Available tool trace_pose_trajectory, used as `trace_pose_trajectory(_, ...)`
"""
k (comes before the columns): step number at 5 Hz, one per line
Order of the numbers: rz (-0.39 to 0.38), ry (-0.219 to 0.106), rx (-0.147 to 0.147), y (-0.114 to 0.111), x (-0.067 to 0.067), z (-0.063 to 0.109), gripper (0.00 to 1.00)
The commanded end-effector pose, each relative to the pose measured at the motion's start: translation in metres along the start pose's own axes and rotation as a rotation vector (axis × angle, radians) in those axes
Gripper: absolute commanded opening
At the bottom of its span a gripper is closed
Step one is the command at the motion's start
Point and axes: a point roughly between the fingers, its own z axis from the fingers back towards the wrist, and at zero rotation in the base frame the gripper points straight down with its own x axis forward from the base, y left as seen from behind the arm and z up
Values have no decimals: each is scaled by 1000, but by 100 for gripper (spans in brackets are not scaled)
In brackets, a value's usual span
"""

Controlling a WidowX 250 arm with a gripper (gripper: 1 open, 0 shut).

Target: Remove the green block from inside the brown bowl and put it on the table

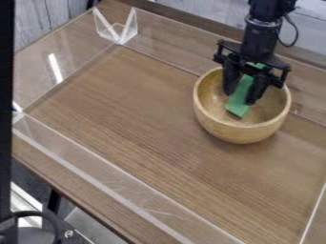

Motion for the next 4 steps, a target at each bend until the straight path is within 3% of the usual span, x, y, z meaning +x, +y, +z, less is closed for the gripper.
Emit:
trace_pose_trajectory(1,-12,-69,-4,-3,11,15,0)
trace_pose_trajectory(4,-22,-76,-16,-7,15,8,0)
